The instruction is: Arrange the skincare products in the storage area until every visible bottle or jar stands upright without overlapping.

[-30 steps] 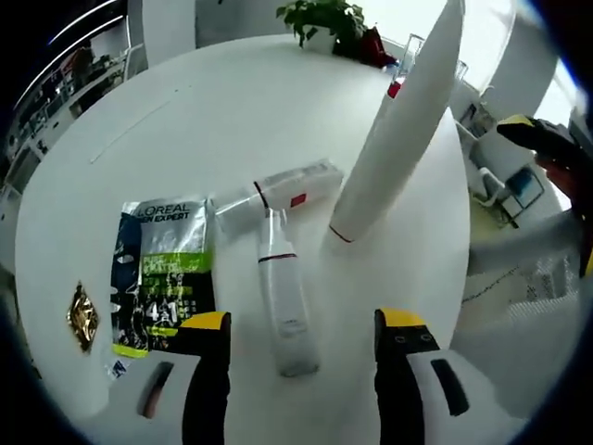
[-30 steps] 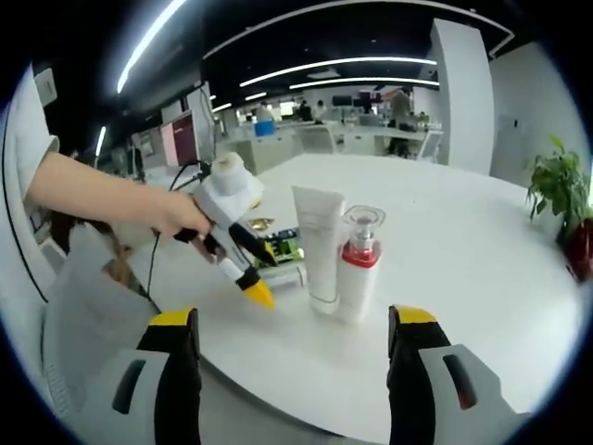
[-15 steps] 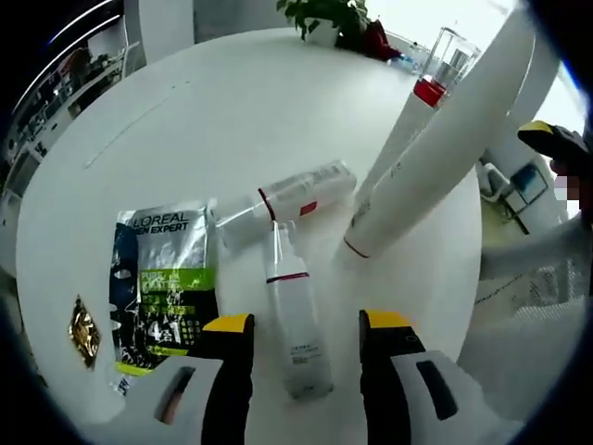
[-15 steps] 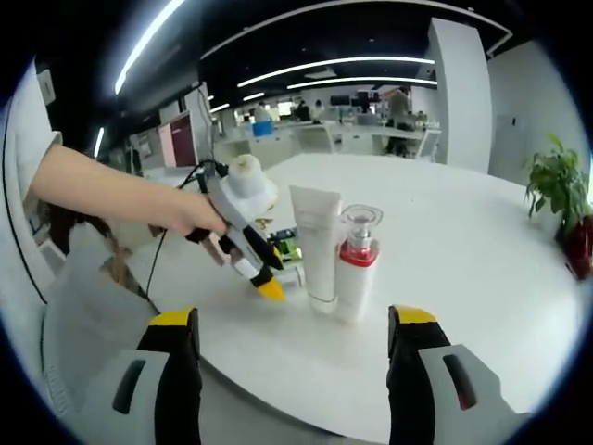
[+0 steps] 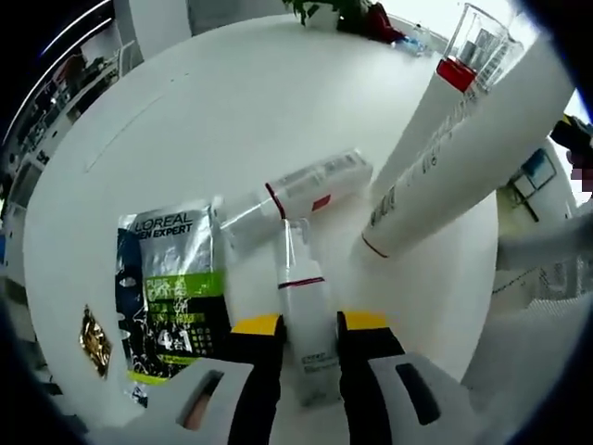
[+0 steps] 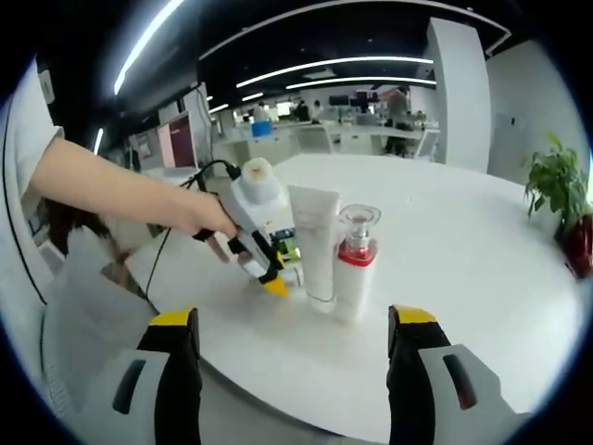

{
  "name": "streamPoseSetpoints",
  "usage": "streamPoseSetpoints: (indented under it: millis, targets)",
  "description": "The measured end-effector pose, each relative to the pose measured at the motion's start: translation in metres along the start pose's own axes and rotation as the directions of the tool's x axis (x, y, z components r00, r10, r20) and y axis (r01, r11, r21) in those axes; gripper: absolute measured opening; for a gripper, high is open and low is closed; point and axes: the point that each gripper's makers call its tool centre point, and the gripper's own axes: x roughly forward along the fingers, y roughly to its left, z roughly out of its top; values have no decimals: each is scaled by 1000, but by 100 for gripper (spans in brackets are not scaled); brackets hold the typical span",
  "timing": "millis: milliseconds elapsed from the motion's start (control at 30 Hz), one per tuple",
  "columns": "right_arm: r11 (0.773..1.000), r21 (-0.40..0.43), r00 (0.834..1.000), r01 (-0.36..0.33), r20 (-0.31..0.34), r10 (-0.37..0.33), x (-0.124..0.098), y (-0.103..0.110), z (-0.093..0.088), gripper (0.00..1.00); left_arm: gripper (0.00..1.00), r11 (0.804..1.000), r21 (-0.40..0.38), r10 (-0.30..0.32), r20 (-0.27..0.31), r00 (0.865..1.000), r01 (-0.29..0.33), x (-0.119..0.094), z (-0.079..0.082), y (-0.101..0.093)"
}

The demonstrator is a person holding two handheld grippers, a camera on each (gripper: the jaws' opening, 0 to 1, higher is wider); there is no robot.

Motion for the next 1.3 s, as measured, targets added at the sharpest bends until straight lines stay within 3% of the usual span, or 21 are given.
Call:
streamPoseSetpoints:
  millis: [500,700,900,1133,1300]
  targets:
    - [1000,5,1000,-4,4,4,0,2,2,83,22,999,-41,10,15,1000,-10,-5,-1,9]
    - [1000,-2,1000,-10,1,10,0,3,2,83,22,993,-117,-10,52,999,16,-15,-3,8]
    - [1000,-8,1000,-17,1,17,0,5,2,83,22,965,-251,-49,134,990,81,-29,-5,7]
    - [999,-23,999,-33,-3,33,1,9,2,83,22,944,-311,-51,180,982,106,-46,-18,8]
    - [998,-35,999,-50,-9,50,2,15,2,83,22,920,-361,-60,246,967,149,-60,-22,6]
